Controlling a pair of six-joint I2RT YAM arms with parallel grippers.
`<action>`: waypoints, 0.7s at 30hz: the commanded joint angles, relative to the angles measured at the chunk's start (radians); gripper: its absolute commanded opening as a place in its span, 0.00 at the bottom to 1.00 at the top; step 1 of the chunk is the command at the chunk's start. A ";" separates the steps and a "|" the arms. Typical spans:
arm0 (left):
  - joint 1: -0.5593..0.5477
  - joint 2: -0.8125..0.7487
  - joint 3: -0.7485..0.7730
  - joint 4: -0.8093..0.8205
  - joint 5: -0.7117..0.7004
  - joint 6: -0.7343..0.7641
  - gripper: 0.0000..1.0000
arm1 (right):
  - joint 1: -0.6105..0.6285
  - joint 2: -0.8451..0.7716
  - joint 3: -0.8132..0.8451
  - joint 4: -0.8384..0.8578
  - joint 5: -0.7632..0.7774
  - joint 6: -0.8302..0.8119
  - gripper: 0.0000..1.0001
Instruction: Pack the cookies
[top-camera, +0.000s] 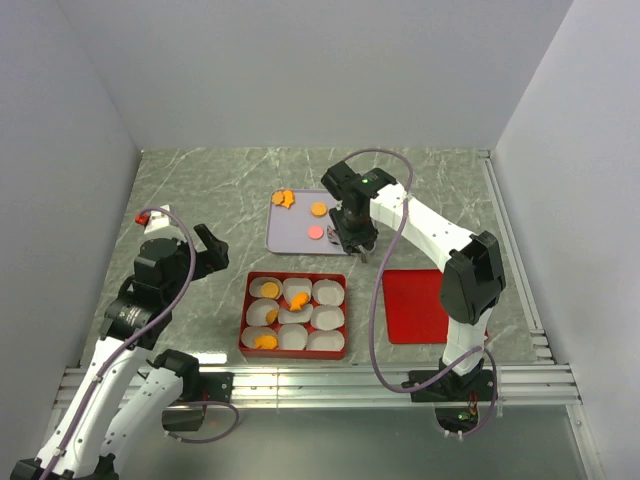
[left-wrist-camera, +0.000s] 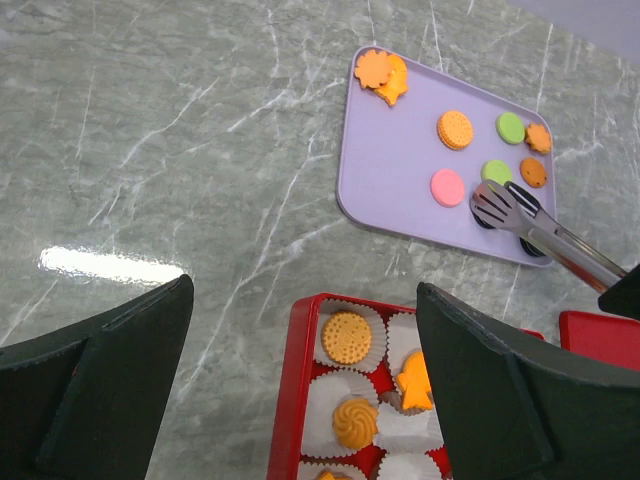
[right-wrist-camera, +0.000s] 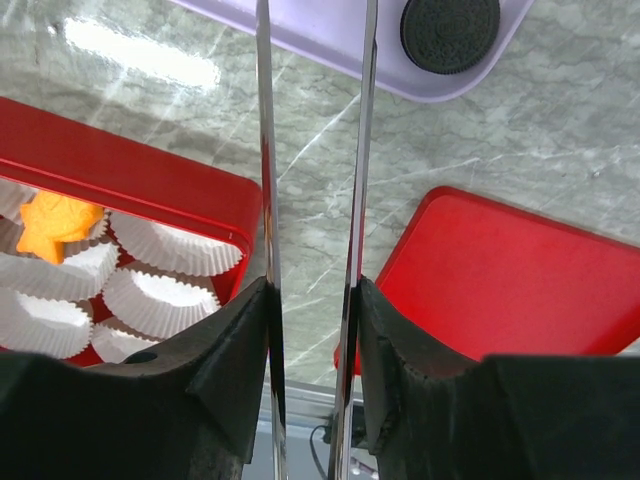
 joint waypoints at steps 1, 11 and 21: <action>0.002 0.010 0.017 -0.005 -0.042 -0.016 0.99 | -0.001 -0.062 0.090 -0.020 0.005 0.022 0.37; 0.002 0.084 0.057 -0.055 -0.132 -0.064 0.99 | -0.001 -0.177 0.210 -0.054 -0.090 0.049 0.36; 0.002 0.125 0.040 0.032 0.009 0.010 0.99 | 0.071 -0.394 0.030 -0.016 -0.240 0.020 0.36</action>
